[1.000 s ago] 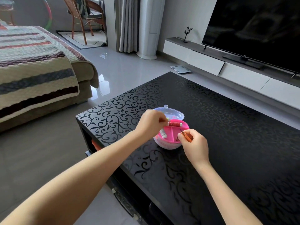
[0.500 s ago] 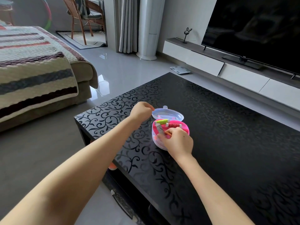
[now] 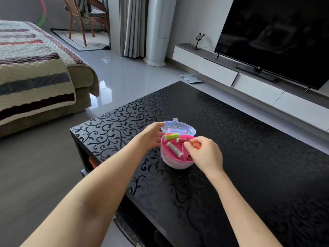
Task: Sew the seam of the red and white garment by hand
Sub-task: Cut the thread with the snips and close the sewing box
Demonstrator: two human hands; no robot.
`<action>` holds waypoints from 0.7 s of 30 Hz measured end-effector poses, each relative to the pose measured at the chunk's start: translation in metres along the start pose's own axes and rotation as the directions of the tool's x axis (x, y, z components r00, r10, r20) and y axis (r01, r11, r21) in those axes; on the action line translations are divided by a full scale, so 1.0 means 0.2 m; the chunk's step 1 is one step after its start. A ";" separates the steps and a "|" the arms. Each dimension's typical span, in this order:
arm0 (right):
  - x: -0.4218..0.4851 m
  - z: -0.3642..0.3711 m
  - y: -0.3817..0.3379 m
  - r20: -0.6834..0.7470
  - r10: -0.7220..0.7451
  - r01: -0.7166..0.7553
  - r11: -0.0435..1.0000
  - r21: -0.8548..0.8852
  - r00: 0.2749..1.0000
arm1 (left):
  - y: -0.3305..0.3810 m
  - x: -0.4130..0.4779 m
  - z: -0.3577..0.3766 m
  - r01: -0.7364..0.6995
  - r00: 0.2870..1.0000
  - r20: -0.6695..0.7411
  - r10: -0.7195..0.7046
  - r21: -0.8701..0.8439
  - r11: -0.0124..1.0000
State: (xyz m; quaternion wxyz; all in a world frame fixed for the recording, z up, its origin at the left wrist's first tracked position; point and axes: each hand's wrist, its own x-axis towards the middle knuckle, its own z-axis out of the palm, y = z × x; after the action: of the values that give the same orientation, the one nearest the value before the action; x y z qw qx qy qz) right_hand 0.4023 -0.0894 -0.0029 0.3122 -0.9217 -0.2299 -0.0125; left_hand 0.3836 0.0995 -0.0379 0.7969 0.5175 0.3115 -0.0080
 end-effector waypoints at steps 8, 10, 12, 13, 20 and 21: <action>0.00 -0.10 0.23 0.073 0.202 -0.211 0.842 0.497 0.977 | 0.14 -0.07 0.05 -0.243 0.969 -0.047 0.244 0.031 0.969; -0.01 -0.12 0.28 0.126 0.271 -0.293 0.771 0.566 0.954 | 0.15 -0.14 0.07 -0.320 0.946 -0.024 0.325 0.111 0.941; -0.03 -0.12 0.34 0.155 0.349 -0.368 0.710 0.600 0.924 | 0.15 -0.21 0.09 -0.363 0.927 0.006 0.374 0.254 0.896; -0.04 -0.11 0.37 0.169 0.382 -0.403 0.693 0.599 0.909 | 0.14 -0.24 0.10 -0.378 0.917 0.013 0.399 0.347 0.858; -0.10 -0.05 0.34 0.209 0.416 -0.435 0.579 0.689 0.885 | -0.04 -0.27 0.18 -0.315 0.828 0.118 0.548 0.907 0.280; -0.09 -0.05 0.31 0.210 0.419 -0.435 0.566 0.701 0.883 | -0.07 -0.27 0.19 -0.328 0.806 0.150 0.572 0.919 0.221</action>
State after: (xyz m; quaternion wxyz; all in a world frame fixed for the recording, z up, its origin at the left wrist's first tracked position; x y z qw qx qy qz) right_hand 0.4144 -0.1454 -0.0337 0.6445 -0.7466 0.0109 0.1649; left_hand 0.3534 0.0456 -0.0113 0.2986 0.9317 0.1744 0.1109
